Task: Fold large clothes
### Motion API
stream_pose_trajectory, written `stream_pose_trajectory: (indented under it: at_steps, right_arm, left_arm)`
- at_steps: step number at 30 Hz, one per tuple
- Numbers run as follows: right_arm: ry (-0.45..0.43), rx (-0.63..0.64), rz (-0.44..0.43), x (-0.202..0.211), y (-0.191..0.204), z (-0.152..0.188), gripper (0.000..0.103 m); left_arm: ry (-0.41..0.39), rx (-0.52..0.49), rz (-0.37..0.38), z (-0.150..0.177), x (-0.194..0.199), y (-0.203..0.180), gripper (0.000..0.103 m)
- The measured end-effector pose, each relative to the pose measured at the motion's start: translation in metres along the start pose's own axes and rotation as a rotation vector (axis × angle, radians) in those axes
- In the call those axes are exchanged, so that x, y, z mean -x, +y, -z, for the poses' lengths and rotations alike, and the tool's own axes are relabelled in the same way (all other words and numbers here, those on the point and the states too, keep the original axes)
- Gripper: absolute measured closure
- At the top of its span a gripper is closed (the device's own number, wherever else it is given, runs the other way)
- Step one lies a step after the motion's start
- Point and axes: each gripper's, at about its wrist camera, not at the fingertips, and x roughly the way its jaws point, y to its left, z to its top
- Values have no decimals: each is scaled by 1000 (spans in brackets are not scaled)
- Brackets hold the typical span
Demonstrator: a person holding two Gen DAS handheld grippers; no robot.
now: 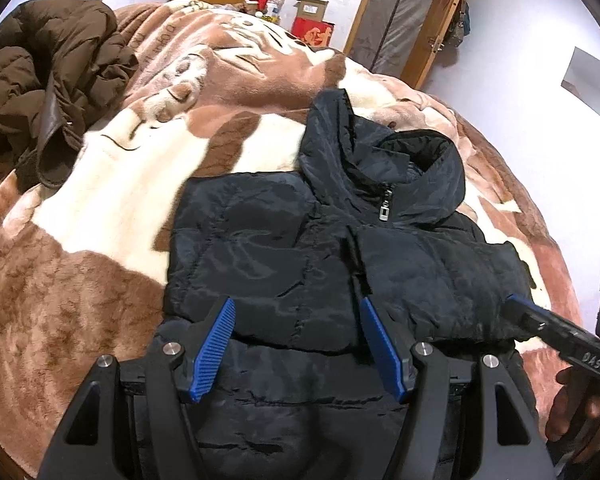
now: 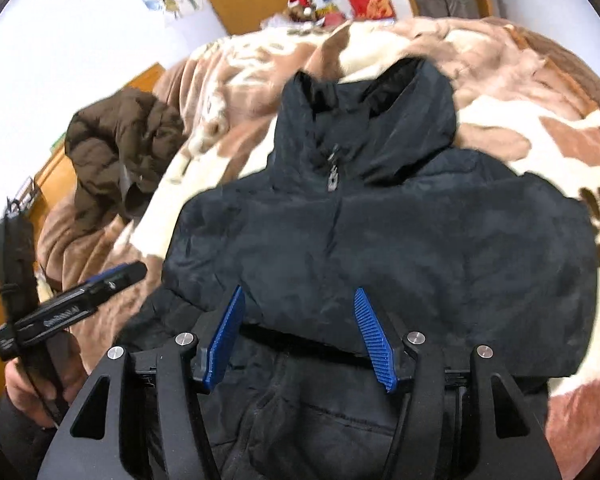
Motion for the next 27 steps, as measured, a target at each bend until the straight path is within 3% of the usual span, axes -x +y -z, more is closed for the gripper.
stream_pose_trajectory:
  at_steps: [7,12,13,15,16,21,22,26,27]
  right_arm:
    - [-25,-162,133,24,-43,11,45]
    - [-37,-180,188,32,-54,17,45]
    - [-42,-176,199,33,-53,18,45]
    - [-54,-165,219,36,-53,18,45]
    - [-68,-156,243,39,-52,18,45]
    - [-92,-135,303,37,-61,15,45]
    - [-87,-131,319,33,-77,10,45]
    - [-37,-96,350,17,-96,4,47]
    - [-2,-81,375,6,-98,2,53]
  left_arm:
    - [117,-39,84,-6,-49,-36,35]
    - [164,-54,105,-7,-88,-57,37]
    - [172,-54,121,-7,-92,-61,39]
    - [171,-78,127,-7,-95,-68,77]
    - [163,-103,104,-8,-94,-72,85]
    - [87,-117,55,-19,-80,-64,90]
    - [80,-115,42,-21,-80,-60,90]
    - [101,-85,17,-21,-89,-46,90]
    - [106,-84,10,-20,-92,-44,90]
